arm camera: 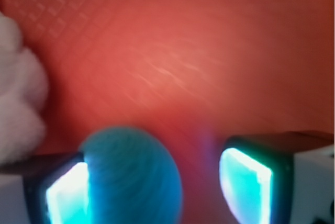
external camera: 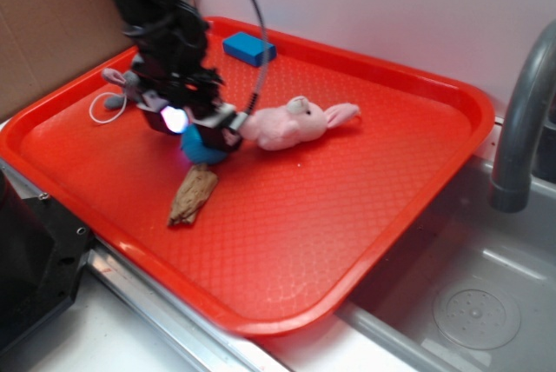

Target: Grab the blue ball.

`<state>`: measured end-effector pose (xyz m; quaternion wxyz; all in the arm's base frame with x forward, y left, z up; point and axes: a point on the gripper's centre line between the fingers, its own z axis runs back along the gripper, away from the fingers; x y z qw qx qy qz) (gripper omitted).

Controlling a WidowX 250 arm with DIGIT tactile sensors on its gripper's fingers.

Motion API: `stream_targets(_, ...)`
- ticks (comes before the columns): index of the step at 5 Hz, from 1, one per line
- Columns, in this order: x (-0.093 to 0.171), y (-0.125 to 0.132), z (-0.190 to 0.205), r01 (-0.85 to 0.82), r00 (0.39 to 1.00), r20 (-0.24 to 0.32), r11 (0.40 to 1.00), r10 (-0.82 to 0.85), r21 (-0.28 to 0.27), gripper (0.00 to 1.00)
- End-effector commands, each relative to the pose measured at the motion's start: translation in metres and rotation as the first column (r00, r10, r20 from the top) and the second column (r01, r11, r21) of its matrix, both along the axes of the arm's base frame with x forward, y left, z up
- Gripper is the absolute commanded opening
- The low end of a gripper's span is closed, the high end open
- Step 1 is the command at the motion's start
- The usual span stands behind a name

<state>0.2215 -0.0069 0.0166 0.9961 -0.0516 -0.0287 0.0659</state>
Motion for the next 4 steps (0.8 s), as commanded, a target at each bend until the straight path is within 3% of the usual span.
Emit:
stream_targets(1, -0.015, -0.005, 0.006, -0.019, 1.000, -0.017, 1.000, 0.020, 0.010, 0.00)
stream_targets(3, -0.024, 0.002, 0.046, -0.025, 0.999, -0.021, 0.999, 0.026, 0.036, 0.00)
stream_targets(4, -0.031, 0.012, 0.091, -0.051, 0.999, 0.003, 0.993, 0.051, 0.102, 0.00)
